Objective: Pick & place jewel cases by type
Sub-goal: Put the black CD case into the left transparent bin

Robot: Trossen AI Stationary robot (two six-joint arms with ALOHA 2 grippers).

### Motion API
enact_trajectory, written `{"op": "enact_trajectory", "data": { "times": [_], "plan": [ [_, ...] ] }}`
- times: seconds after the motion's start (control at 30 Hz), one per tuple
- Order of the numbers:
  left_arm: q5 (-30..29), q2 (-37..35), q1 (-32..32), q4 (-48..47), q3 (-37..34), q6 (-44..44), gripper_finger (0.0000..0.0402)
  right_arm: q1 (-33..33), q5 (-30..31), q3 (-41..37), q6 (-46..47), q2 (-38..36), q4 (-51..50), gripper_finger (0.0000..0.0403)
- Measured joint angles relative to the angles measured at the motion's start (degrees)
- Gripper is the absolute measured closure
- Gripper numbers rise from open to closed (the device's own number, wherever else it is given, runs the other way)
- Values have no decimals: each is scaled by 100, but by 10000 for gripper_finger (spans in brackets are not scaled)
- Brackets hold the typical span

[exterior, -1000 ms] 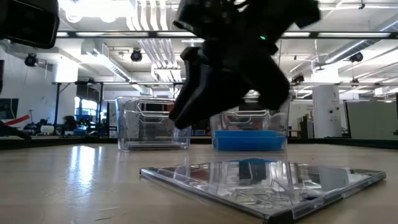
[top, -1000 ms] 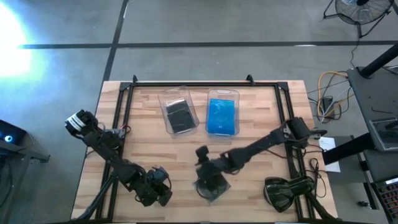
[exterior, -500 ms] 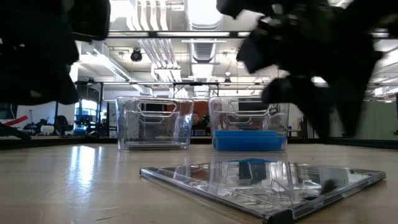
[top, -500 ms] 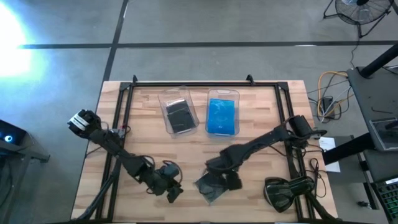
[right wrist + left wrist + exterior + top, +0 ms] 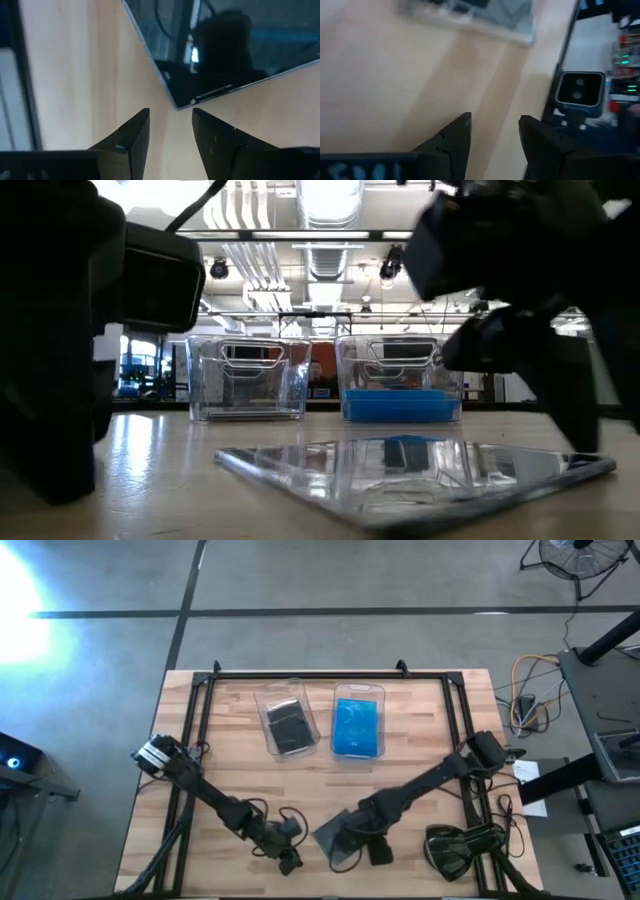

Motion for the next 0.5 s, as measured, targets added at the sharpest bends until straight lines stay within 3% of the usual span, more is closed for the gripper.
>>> {"op": "enact_trajectory", "data": {
  "times": [0.33, 0.5],
  "plan": [
    [-8, 364, 125, 294, 87, -104, 255, -258, 17, 58, 763, 77, 1376, 262],
    [84, 302, 270, 127, 78, -566, 255, -344, -5, 76, 1679, 77, 1101, 262]
  ]
}}
